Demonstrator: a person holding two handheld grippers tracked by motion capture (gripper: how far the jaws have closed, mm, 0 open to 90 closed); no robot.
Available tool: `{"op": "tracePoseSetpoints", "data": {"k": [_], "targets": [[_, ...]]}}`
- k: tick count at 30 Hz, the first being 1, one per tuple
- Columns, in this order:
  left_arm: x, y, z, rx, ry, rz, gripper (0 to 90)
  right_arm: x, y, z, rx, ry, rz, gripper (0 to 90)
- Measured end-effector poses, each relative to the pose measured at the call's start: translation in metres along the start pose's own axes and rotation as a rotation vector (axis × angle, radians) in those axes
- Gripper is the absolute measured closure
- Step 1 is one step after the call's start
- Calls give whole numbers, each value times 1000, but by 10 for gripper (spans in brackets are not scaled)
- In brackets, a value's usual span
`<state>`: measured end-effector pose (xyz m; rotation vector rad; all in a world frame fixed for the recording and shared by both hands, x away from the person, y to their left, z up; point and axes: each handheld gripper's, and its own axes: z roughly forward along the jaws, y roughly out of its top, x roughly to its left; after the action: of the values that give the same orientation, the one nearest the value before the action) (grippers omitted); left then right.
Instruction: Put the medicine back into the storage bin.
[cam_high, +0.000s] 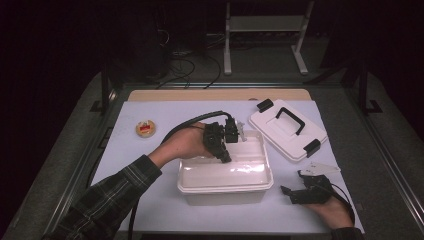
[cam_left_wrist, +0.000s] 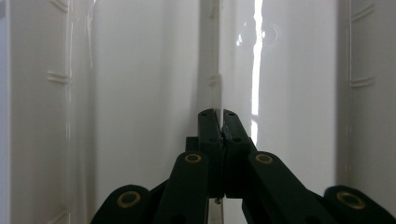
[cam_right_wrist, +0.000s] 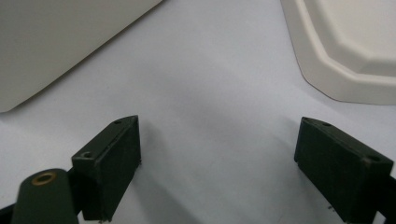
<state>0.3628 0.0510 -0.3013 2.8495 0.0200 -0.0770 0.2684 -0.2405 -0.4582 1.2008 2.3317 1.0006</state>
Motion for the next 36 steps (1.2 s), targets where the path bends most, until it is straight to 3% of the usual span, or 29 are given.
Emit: {"op": "tracePoseSetpoints", "data": {"k": [7,18,28,36], "targets": [[-2,2,-8,-12,2,-8,889,0,0,0,0,1,2,139],[-5,-3,-40,-64,26,-25,888,0,0,0,0,1,1,139],[-4,-24,-62,-81,28,-71,888,0,0,0,-1,0,0,140],[-5,-50,-79,-82,55,-112,887,0,0,0,-1,1,0,140]]}}
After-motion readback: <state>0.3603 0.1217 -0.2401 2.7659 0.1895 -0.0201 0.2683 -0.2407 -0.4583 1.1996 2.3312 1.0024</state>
